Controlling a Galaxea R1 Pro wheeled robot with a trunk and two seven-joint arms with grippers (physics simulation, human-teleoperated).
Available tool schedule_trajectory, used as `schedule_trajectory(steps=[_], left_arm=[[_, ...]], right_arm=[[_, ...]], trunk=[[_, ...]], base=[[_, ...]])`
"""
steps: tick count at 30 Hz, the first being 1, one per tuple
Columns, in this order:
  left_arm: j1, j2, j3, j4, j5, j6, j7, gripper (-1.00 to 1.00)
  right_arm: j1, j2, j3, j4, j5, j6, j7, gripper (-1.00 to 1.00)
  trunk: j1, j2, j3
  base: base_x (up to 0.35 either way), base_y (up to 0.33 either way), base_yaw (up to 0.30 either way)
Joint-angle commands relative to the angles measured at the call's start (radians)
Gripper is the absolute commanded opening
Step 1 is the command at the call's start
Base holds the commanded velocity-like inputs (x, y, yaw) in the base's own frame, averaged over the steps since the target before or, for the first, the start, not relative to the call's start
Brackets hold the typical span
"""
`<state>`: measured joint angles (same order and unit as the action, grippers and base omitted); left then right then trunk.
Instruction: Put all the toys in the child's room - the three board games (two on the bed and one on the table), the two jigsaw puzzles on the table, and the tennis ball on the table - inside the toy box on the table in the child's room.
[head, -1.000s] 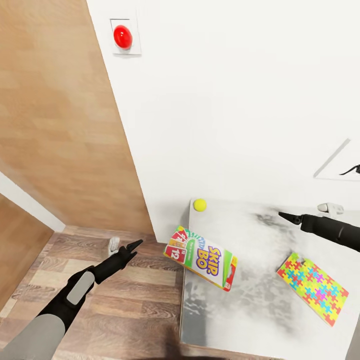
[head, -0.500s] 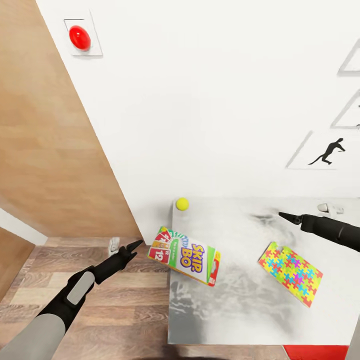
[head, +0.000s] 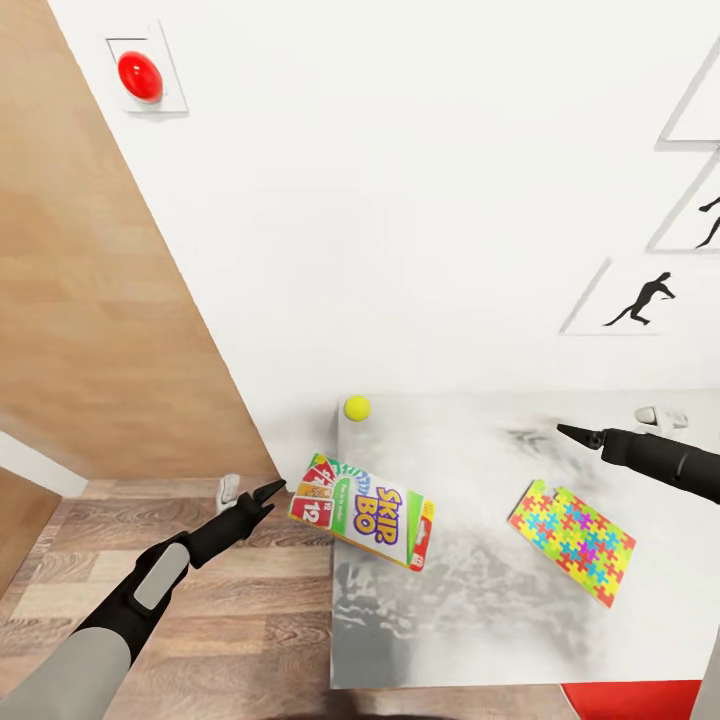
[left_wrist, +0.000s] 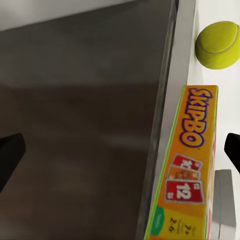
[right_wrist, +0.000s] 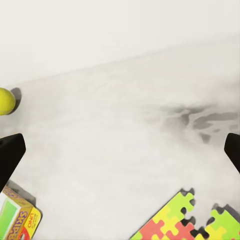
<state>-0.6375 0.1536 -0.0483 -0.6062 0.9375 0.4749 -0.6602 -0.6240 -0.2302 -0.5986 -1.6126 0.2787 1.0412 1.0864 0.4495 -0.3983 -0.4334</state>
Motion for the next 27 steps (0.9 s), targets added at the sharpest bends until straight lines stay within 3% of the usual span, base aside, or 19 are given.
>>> schedule_trajectory(steps=[1, 27], left_arm=[[-0.001, 0.001, -0.004, 0.0, 0.01, 0.006, 0.001, 1.0], [0.0, -0.029, -0.006, -0.001, 0.011, 0.005, -0.005, 1.0]], right_arm=[[-0.001, 0.0, -0.001, -0.001, 0.01, 0.006, 0.01, 1.0], [-0.001, 0.001, 0.0, -0.001, 0.01, 0.006, 0.009, 1.0]], trunk=[[0.001, -0.002, -0.002], [0.001, -0.002, -0.002]], base=[[0.0, 0.0, -0.019], [0.0, 0.0, -0.004]])
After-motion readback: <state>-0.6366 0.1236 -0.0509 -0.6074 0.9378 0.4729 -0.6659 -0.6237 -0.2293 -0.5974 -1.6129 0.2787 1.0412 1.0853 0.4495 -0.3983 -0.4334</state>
